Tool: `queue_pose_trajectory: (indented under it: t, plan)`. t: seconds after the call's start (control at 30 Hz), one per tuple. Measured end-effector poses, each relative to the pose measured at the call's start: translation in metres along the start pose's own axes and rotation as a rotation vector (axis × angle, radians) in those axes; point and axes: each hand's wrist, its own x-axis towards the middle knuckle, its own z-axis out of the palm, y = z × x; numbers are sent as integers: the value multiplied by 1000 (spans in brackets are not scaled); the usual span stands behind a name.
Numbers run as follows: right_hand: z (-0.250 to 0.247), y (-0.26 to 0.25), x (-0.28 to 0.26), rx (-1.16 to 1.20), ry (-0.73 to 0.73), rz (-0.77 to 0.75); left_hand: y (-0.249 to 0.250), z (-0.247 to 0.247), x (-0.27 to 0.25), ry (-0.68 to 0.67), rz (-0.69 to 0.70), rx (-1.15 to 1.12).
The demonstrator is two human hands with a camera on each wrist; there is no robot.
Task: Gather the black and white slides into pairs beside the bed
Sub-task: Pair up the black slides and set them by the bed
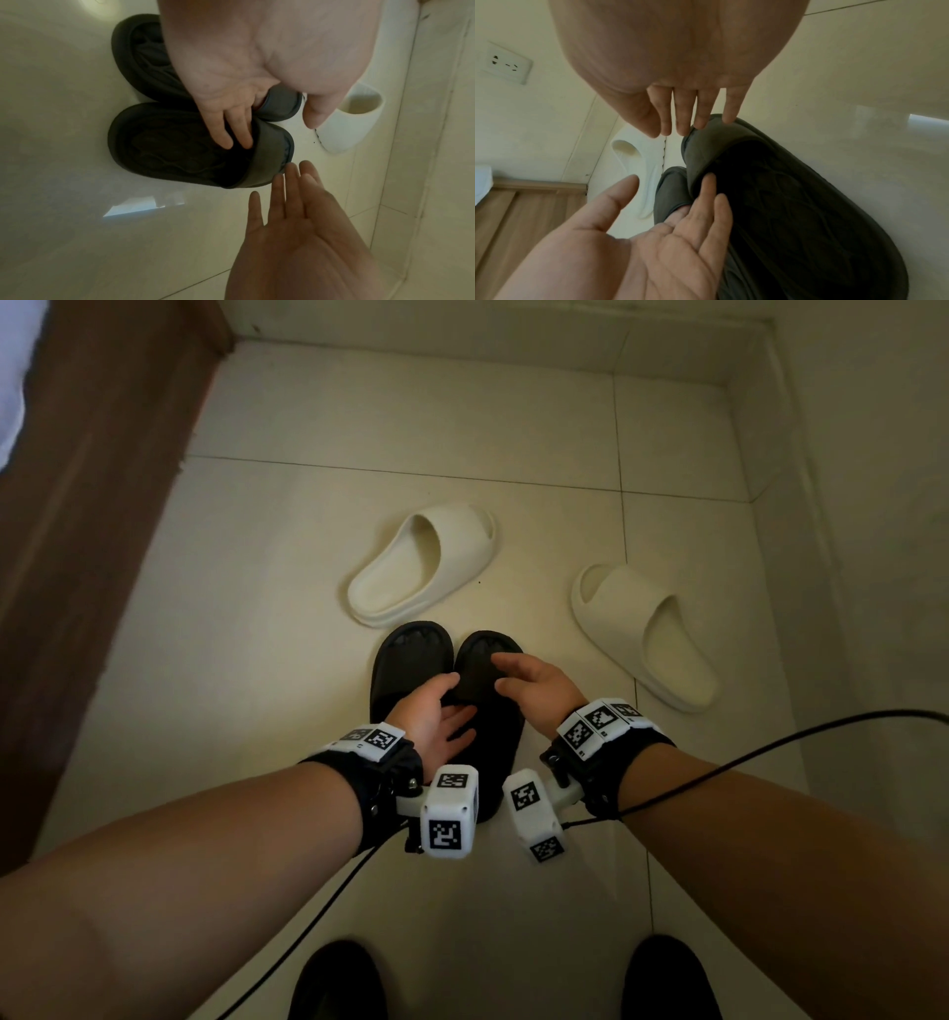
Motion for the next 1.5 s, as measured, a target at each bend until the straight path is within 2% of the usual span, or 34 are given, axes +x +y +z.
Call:
queue_pose_trajectory:
  t: [0.1,0.2,0.27,0.43,0.57,0.67,0.8,0.93,1.4,1.5]
  plan:
    - [-2,2,-1,-5,52,-30,2,-1,3,8,36,-22]
    - [-4,3,-2,21,172,-71,5,-9,6,36,69,17]
    - [-5,1,0,28,223,-80,8,-14,6,70,89,86]
    - [3,-5,-2,-9,228,-78,15,-29,1,191,156,374]
    - [23,-8,-6,-77,119,-118,13,-46,2,295,289,577]
    - [40,-7,-10,-133,30,-80,16,-59,-4,353,392,754]
    - [61,-5,-14,-105,-46,-32,26,-78,-13,411,441,899]
    - [90,-6,-18,-46,-164,5,34,-105,-23,464,421,986]
    - [207,-38,-26,-141,-557,53,43,-234,-41,735,286,936]
    - [222,-42,-19,-107,-583,119,48,-251,-41,766,236,964]
